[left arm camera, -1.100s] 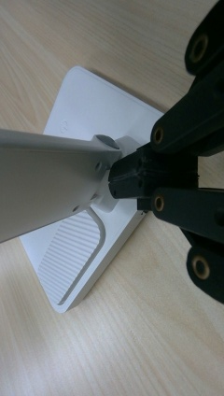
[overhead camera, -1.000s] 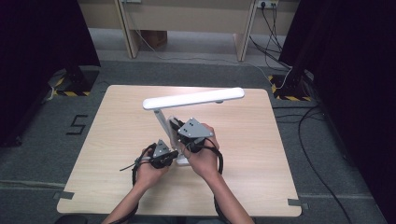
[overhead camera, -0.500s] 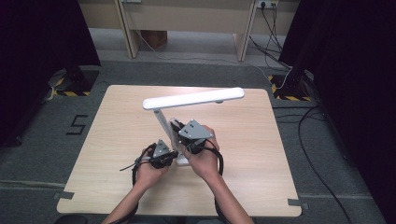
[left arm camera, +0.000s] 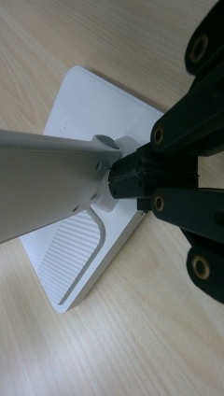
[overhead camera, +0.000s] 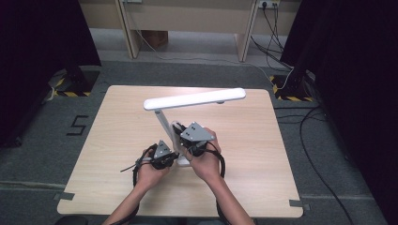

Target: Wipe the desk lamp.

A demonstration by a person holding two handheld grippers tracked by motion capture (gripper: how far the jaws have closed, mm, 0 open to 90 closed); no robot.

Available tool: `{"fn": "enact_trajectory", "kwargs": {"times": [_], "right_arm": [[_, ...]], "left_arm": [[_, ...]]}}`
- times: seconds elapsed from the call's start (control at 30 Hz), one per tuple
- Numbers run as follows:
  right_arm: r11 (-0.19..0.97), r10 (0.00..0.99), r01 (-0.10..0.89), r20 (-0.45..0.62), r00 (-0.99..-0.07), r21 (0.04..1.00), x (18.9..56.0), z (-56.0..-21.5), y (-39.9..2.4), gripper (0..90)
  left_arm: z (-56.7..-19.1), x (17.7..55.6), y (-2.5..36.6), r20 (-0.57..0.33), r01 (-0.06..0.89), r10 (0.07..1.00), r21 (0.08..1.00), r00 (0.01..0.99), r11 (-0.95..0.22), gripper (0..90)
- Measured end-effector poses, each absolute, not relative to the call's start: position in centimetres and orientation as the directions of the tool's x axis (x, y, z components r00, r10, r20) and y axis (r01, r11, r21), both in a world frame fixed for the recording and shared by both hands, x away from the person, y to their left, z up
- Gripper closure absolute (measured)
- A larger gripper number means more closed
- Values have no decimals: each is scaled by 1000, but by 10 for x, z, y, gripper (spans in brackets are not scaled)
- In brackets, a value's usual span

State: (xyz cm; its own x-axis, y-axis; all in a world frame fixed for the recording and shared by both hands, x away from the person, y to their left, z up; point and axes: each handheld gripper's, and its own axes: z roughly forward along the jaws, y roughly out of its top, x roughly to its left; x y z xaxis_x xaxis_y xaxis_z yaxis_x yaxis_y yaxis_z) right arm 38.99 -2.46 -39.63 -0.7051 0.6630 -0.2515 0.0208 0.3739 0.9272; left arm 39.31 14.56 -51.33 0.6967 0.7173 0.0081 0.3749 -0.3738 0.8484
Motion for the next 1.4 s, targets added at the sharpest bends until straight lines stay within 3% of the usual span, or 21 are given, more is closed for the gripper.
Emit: {"fn": "enact_trajectory", "kwargs": {"times": [1.4], "right_arm": [[408,680,93,-235,-694,908,394,-431,-30,853]], "left_arm": [[-514,392,145,12,372,718,849,696,-374,894]]}}
